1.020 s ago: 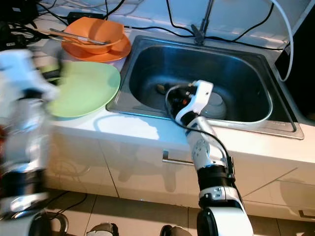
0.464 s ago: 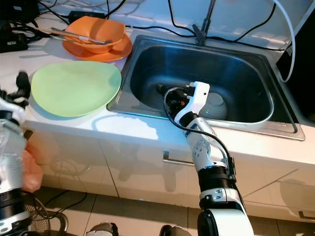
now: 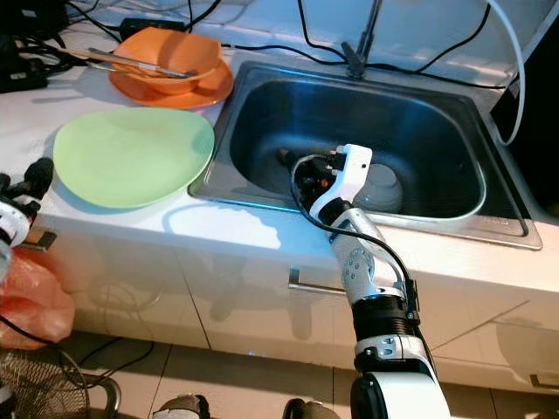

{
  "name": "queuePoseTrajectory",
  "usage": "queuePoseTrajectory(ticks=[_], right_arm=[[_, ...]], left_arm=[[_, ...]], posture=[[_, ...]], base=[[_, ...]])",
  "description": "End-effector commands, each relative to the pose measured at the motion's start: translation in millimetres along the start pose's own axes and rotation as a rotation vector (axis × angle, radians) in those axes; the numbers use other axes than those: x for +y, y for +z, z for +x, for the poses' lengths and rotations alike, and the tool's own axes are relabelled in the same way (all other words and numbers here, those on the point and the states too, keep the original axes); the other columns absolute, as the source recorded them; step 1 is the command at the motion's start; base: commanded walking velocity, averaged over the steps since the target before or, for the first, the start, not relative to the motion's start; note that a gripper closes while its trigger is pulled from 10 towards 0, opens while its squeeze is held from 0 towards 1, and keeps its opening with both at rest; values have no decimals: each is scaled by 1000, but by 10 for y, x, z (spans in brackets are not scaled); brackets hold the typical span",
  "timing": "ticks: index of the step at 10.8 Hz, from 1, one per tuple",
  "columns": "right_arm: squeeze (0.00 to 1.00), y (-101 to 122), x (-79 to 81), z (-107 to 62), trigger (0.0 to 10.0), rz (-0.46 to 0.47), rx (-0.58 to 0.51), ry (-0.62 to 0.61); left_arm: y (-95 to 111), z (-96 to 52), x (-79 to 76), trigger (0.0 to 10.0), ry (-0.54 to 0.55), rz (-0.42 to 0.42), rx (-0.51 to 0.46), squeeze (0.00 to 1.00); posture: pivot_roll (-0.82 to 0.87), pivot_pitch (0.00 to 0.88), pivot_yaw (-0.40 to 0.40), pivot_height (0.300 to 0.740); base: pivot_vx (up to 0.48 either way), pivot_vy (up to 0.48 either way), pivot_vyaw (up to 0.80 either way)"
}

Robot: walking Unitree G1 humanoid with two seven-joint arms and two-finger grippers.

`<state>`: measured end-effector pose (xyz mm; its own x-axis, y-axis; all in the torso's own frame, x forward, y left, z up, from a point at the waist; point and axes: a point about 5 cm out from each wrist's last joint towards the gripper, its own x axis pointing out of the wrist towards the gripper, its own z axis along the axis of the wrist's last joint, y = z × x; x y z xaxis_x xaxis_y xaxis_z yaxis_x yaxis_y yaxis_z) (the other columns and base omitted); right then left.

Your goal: Kitchen organization

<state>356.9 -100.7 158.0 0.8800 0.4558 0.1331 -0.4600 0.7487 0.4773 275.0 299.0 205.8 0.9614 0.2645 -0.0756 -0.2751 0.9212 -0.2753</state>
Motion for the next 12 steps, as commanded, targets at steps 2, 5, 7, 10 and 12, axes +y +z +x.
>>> queuePoseTrajectory(ticks=[2, 5, 7, 10, 12], right_arm=[[0, -27, -17, -33, 10000, 1, 11, -6], [0, -39, -5, -36, 10000, 5, 12, -3], [0, -52, 4, -35, 10000, 8, 12, -1], [0, -53, 3, -51, 10000, 10, 8, -4], [0, -63, 5, -51, 10000, 12, 8, -7]], left_arm=[[62, -32, -15, 10000, -42, -37, 38, 0], [99, -11, -115, 10000, -116, -103, 78, 0], [71, 41, -225, 10000, -156, -127, 116, 0], [-13, 61, -309, 10000, -189, -179, 179, 0], [-107, 72, -404, 10000, -225, -237, 219, 0]], posture=[[179, 132, -94, 740], [177, 125, -84, 740], [176, 117, -73, 740], [166, 106, -60, 740], [166, 103, -55, 740]], base=[[0, 0, 0], [0, 0, 0], [0, 0, 0], [0, 0, 0], [0, 0, 0]])
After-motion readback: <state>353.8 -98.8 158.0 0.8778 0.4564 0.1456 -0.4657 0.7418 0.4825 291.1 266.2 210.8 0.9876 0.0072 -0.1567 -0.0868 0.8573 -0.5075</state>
